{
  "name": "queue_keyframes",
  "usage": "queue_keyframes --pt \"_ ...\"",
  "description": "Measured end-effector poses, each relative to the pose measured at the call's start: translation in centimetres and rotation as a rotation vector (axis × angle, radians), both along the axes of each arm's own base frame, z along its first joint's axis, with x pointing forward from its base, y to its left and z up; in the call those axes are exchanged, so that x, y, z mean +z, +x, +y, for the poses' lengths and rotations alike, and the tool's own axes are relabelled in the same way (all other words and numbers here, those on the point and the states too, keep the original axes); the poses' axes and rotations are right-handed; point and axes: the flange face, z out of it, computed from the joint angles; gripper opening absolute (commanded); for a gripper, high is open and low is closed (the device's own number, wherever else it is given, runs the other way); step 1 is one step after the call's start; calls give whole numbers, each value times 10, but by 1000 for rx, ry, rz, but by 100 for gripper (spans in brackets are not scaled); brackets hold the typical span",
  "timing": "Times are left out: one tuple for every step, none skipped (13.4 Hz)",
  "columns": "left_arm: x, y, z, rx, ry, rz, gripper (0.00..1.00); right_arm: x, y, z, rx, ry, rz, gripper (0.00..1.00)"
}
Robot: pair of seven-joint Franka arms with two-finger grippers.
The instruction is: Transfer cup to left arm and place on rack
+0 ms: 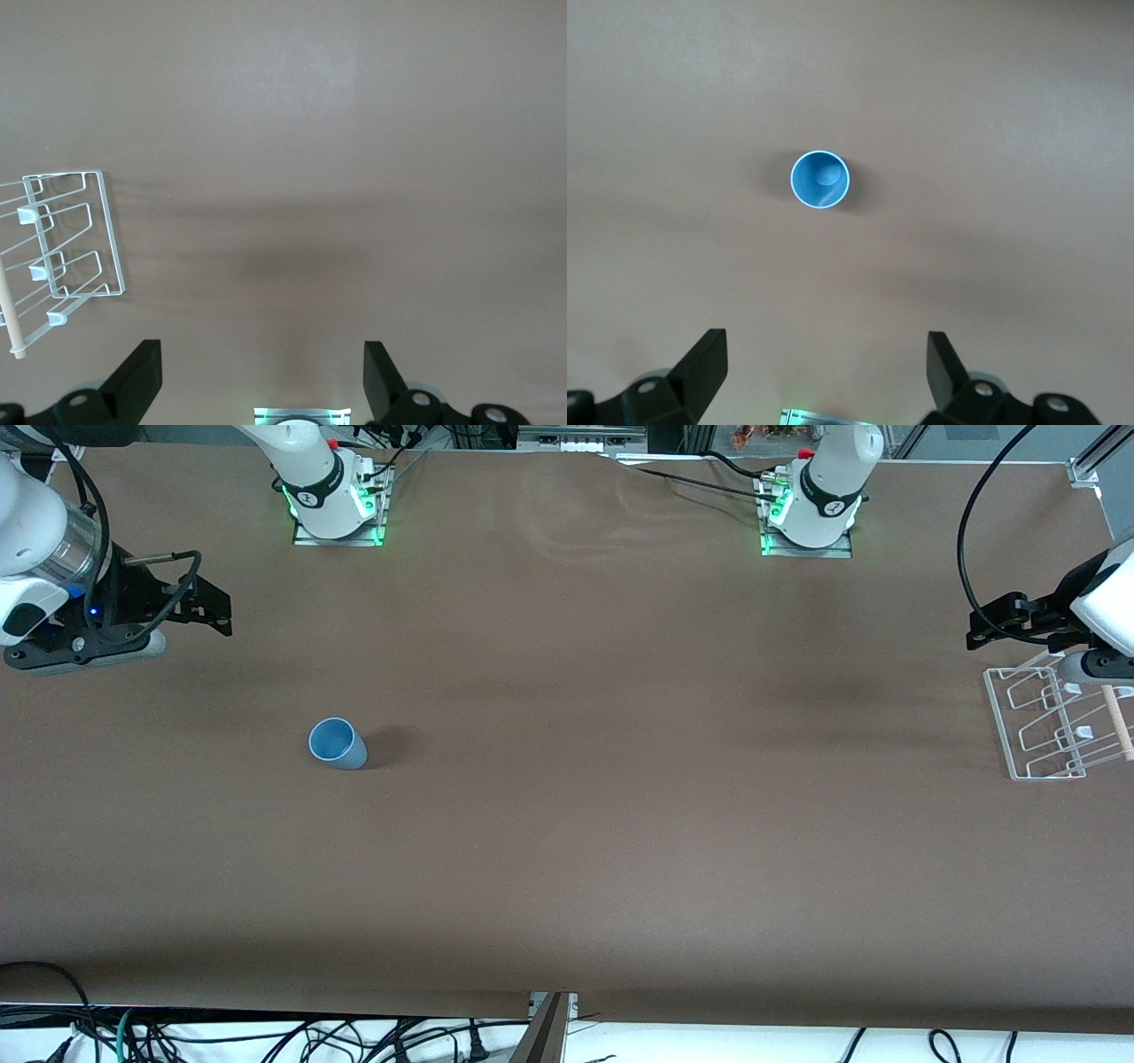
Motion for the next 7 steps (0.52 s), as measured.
queue_keyframes --pt "0 0 0 0 0 0 100 0 0 0 0 0 -1 99" --pt "0 0 0 0 0 0 100 2 0 0 0 1 -5 99" --pt "0 0 0 0 0 0 100 5 0 0 0 2 -11 99" --pt "0 0 0 0 0 0 100 7 1 0 1 2 -15 99" --pt "0 0 0 0 0 0 100 7 1 0 1 3 -16 99" --pt "0 0 0 0 0 0 100 8 1 0 1 3 -17 99" --pt "0 0 0 0 0 0 100 7 1 0 0 3 -16 99"
